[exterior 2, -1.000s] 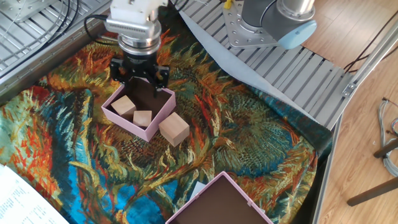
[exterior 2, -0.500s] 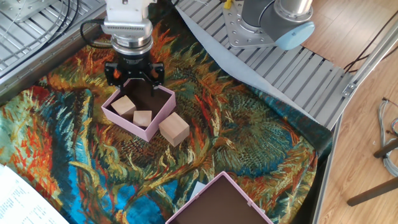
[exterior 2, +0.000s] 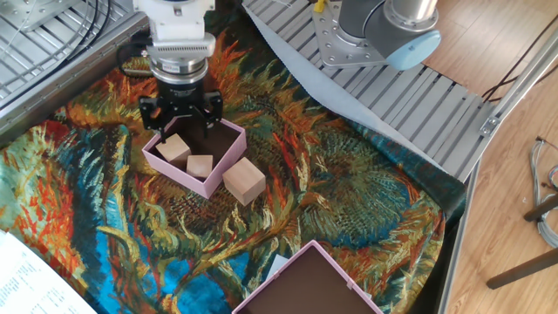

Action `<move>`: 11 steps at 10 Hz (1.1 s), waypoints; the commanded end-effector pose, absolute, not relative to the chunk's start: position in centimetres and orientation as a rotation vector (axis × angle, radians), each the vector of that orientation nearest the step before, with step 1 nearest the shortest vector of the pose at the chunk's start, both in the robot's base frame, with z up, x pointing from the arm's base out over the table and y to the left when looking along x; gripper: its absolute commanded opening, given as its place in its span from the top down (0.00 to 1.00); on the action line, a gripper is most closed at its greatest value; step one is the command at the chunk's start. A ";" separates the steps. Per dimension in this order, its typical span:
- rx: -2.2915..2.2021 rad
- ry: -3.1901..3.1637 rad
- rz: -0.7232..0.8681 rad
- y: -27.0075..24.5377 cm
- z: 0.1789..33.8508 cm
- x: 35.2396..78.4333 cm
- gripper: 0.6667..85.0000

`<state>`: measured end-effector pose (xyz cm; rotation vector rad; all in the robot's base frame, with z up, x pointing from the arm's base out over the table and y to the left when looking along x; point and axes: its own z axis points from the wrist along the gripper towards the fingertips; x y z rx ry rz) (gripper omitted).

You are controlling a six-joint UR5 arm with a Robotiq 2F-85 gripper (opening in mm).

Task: Take everything out of the gift box

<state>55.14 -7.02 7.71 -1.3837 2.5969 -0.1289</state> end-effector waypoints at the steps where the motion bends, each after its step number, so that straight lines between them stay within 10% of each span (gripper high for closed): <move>1: -1.480 2.519 -0.152 -7.3 6.8 56.5 0.17; 11: -1.665 2.438 -0.232 -9.8 5.0 57.2 0.19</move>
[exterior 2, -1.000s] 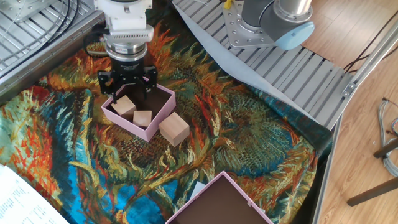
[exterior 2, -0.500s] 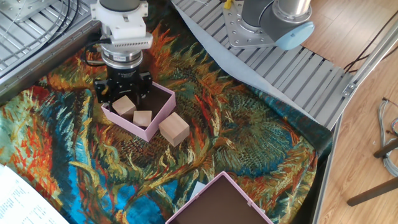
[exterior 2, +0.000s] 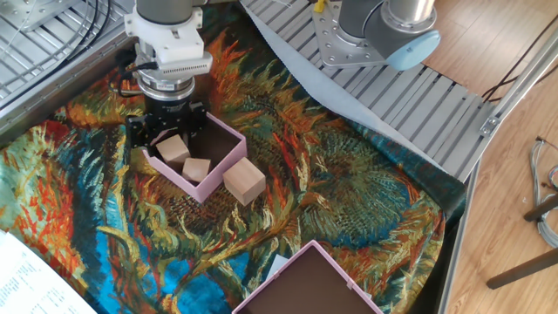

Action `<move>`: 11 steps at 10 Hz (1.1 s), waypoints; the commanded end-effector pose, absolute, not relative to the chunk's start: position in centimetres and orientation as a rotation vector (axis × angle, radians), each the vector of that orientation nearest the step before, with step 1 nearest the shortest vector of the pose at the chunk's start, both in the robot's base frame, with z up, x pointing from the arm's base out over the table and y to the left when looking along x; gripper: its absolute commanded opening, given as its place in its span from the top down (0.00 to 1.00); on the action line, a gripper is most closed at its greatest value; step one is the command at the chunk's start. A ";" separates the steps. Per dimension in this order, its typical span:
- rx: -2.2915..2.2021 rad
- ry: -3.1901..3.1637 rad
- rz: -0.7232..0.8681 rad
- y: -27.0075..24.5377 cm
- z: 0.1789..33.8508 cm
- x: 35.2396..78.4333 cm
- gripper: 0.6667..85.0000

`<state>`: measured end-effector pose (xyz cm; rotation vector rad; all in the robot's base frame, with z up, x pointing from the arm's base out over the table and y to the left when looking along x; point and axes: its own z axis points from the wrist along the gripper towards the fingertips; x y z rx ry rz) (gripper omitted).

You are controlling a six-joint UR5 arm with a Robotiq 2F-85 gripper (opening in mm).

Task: Take everything out of the gift box

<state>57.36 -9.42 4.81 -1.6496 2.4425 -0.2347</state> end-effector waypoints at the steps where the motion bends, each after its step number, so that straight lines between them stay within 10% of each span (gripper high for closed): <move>1: -1.667 2.446 -0.225 -9.8 5.4 56.8 0.19; 11: -1.641 2.588 -0.156 -11.0 6.0 53.0 0.19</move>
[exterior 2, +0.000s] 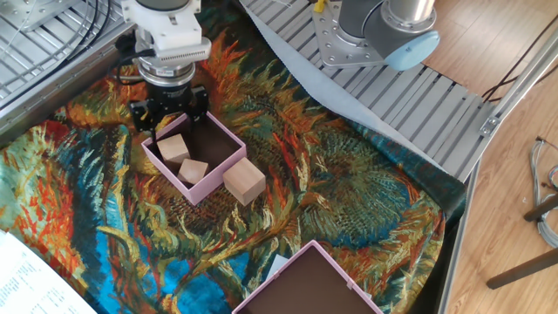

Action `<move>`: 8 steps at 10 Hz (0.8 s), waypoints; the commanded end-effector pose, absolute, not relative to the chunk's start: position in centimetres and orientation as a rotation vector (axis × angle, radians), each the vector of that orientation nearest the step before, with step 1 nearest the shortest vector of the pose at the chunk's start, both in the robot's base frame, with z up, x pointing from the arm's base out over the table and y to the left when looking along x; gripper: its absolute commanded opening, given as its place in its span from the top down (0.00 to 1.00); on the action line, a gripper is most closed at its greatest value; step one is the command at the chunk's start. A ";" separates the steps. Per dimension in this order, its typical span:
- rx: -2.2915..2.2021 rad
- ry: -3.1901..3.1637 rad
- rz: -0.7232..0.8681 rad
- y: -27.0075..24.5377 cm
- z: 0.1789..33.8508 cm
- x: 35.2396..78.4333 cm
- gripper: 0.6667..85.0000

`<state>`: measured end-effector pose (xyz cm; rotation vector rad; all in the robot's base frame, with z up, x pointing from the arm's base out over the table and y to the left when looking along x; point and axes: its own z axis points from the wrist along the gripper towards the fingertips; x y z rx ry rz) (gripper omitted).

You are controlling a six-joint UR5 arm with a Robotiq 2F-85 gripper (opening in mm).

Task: Take everything out of the gift box

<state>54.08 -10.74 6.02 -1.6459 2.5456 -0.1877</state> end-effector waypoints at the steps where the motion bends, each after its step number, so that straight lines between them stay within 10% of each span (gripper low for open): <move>1: -1.652 2.584 -0.158 -11.1 5.9 52.9 0.19; 8: -1.672 2.563 -0.158 -10.2 5.8 53.5 0.17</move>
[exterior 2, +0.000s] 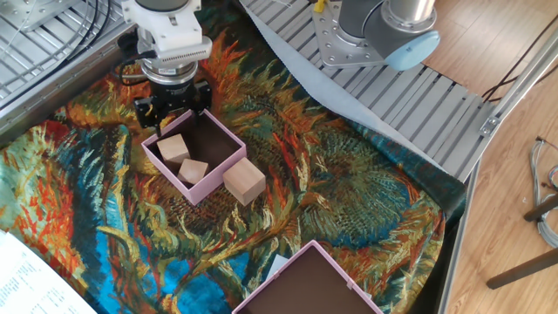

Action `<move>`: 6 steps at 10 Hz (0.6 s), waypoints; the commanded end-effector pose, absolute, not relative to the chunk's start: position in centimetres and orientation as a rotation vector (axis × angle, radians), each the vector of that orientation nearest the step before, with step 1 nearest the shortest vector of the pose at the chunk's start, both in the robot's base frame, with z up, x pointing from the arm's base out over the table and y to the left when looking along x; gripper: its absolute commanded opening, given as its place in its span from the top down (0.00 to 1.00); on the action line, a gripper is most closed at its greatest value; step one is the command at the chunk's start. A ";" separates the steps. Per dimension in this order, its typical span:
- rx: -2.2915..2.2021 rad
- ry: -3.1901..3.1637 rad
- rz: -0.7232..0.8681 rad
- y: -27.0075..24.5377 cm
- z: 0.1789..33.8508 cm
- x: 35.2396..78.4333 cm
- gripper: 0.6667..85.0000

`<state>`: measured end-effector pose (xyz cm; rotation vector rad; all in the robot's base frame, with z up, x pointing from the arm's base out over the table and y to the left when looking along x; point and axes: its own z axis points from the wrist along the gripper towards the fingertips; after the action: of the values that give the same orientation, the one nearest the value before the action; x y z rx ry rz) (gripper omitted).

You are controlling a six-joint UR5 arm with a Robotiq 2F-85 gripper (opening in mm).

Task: Take everything out of the gift box

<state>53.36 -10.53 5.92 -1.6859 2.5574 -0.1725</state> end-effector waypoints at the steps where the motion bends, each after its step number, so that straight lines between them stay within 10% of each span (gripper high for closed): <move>1: -1.663 2.568 -0.150 -9.9 5.8 53.6 0.17; 6: -1.618 2.553 -0.135 -8.8 4.9 55.0 0.17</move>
<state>54.16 -9.44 5.24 -1.6528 2.5620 -0.1507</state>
